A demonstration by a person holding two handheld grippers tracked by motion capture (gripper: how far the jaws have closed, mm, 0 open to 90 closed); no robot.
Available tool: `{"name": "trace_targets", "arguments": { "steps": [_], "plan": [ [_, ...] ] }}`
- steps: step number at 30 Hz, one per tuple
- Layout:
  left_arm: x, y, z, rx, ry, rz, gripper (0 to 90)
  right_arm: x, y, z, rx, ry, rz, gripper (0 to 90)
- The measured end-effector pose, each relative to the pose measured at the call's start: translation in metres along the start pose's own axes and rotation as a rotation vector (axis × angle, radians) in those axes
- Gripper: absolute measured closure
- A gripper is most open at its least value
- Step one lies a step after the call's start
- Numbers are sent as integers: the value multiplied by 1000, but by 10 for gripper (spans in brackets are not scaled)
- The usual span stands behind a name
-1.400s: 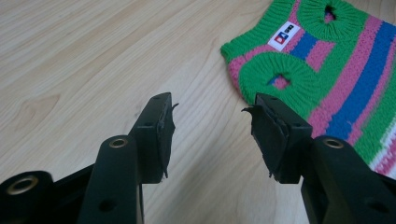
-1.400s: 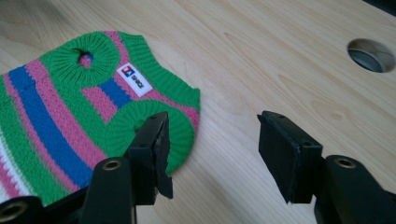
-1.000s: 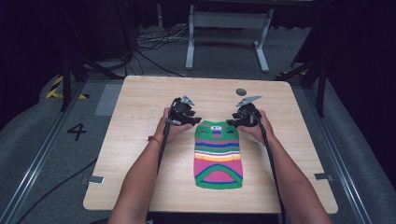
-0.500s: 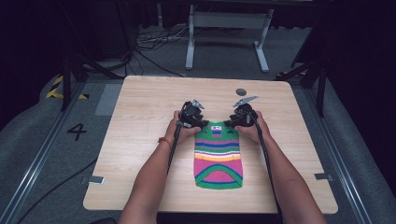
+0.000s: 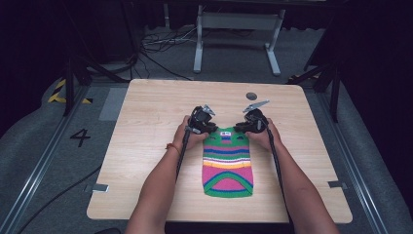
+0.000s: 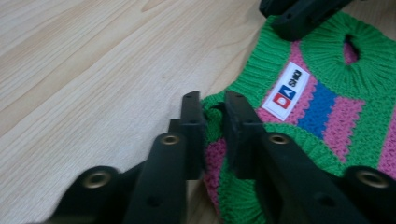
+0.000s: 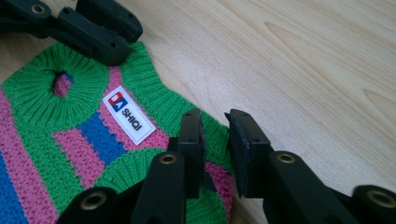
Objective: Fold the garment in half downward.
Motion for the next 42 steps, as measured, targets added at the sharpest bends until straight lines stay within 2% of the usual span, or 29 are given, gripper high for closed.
{"name": "trace_targets", "arguments": {
  "steps": [5,12,17,20,23,24,27,30,36,39,42],
  "plan": [
    [1,3,-2,4,51,26,852,0,1,-2,-5,-4,-11,834],
    [1,12,-6,-20,82,37,857,-2,5,-5,-40,-10,-10,857],
    [0,26,-14,-47,120,57,857,-5,17,-18,-100,-33,-12,861],
    [0,32,-17,-57,123,61,857,-6,22,-23,-115,-43,-20,861],
    [0,41,-25,-71,147,75,856,-9,30,-33,-145,-62,-33,862],
    [0,42,-26,-76,143,72,855,-9,32,-35,-151,-69,-35,862],
    [-1,48,-33,-78,156,95,854,-10,38,-41,-174,-78,-46,863],
    [-4,50,-41,-105,154,99,854,-7,43,-48,-204,-73,-66,863],
    [-20,48,-58,-121,153,166,853,3,45,-64,-251,-41,-97,863],
    [-33,41,-64,-111,166,231,853,12,42,-72,-264,-22,-130,862],
    [-49,32,-69,-122,151,279,856,23,32,-80,-259,15,-173,862]
  ]
}}
Point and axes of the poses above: each handheld gripper's, and its own axes: z roughly forward along the jaws, y roughly out of its top, x roughly to its left, the point moved 4 cm from there along z, roughly forward along the jaws, and after that the axes turned 8 degrees about -y, right-handed, at the moved point
